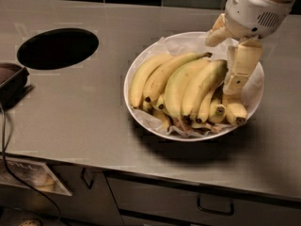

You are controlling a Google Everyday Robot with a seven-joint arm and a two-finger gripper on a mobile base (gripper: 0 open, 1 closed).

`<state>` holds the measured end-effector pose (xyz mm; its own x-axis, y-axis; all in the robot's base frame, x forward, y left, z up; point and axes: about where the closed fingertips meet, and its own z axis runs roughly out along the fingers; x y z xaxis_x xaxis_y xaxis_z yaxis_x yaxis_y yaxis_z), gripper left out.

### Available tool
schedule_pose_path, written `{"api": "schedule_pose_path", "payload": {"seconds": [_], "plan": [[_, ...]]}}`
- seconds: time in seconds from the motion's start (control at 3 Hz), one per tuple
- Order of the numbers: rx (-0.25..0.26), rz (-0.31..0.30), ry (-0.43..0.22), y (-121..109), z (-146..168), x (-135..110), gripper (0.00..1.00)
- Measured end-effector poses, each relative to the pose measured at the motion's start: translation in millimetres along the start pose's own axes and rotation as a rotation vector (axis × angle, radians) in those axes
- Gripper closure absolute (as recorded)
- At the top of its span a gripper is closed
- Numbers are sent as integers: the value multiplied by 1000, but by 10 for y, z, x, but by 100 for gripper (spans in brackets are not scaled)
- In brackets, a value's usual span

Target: Pick banana from white bowl

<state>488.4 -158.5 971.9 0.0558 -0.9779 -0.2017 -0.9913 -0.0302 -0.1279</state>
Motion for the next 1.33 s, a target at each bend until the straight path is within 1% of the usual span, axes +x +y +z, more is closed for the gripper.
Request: {"api": "schedule_pose_path", "payload": {"seconds": [0.33, 0.67, 1.33], "plan": [[17, 20, 19, 6, -78, 1, 20], [11, 30, 20, 28, -73, 6, 20], [11, 30, 20, 28, -73, 6, 10]]}}
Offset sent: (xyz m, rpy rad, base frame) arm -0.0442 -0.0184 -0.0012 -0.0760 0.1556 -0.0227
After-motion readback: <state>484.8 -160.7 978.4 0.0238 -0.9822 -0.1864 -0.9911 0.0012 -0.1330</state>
